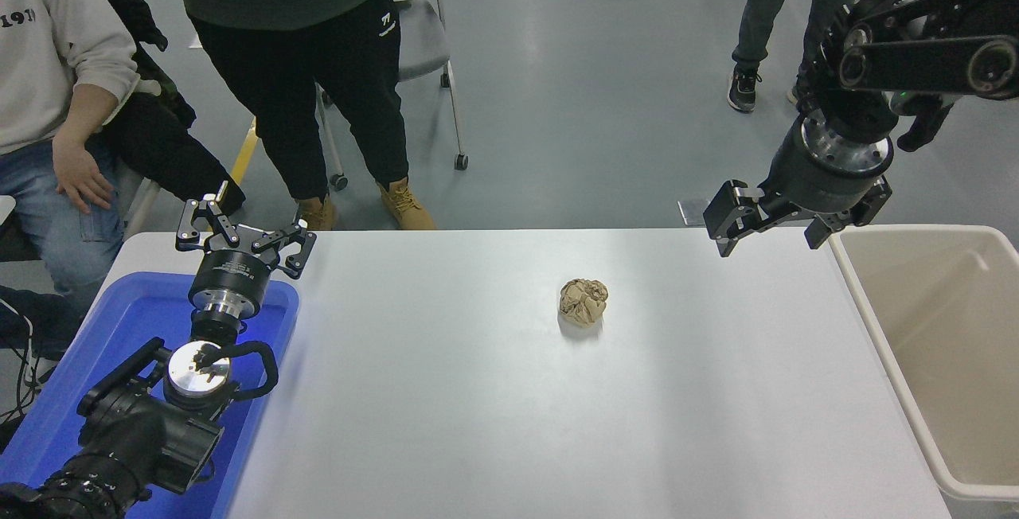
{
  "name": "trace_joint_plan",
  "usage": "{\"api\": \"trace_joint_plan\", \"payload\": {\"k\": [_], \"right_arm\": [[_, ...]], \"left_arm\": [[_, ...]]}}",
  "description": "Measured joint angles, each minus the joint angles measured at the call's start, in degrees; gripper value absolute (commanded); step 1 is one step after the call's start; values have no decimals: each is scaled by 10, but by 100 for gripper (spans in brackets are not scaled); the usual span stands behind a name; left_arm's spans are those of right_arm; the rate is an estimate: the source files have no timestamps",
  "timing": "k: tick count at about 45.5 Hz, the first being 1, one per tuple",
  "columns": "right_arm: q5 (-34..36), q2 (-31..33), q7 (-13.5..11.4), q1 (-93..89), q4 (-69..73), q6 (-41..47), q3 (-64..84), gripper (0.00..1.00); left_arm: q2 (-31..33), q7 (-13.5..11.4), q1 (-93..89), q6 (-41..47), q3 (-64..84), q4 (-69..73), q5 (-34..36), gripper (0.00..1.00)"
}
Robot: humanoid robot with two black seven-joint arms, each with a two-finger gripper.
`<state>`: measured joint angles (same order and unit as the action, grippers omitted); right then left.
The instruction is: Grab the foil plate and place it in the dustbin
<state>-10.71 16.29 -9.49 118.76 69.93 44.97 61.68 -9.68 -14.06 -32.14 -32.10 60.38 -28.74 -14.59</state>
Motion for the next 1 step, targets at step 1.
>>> {"api": "trace_joint_plan", "payload": {"k": [1], "right_arm": [[0,0,0,-1,0,0,0,100]], "left_arm": [[0,0,0,0,0,0,0,99]]}}
